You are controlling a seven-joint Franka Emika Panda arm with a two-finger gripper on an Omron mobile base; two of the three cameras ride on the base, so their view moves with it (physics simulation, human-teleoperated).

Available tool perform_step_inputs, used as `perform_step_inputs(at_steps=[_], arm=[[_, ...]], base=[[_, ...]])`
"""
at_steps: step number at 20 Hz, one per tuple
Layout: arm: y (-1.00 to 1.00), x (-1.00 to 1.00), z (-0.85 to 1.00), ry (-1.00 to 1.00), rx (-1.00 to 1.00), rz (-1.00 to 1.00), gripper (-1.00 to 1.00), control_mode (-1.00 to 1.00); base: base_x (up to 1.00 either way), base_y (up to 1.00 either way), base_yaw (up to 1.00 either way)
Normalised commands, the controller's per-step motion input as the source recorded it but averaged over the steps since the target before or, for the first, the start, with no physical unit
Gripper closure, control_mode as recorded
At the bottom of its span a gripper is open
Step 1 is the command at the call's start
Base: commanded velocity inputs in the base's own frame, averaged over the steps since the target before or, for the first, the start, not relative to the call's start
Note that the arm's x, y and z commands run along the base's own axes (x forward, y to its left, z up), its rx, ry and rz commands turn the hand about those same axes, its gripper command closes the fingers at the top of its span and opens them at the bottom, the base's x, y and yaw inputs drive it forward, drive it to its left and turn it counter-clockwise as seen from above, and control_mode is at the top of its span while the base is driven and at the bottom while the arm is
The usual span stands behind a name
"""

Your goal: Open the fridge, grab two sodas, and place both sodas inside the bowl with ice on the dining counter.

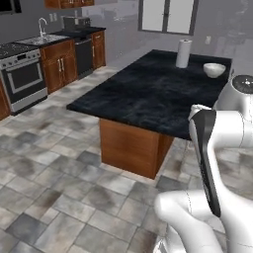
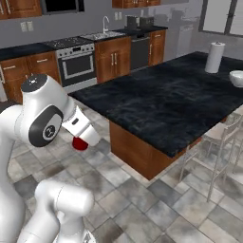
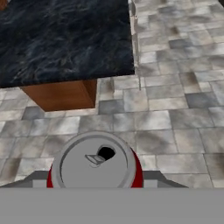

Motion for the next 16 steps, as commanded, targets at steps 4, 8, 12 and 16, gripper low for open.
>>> perform_step_inputs(at_steps=[4, 8, 12, 16], arm=[[0.00, 0.00, 0.00, 0.00, 0.00, 0.00, 1.00, 1.00], [0.00, 0.00, 0.00, 0.00, 0.00, 0.00, 1.00, 1.00], [0.00, 0.00, 0.00, 0.00, 0.00, 0.00, 1.00, 1.00], [0.00, 0.00, 0.00, 0.00, 0.00, 0.00, 1.00, 1.00]], base=[[0.13, -1.00, 0.07], [0.31, -1.00, 0.09], [0.45, -1.00, 0.12], [0.55, -1.00, 0.15]])
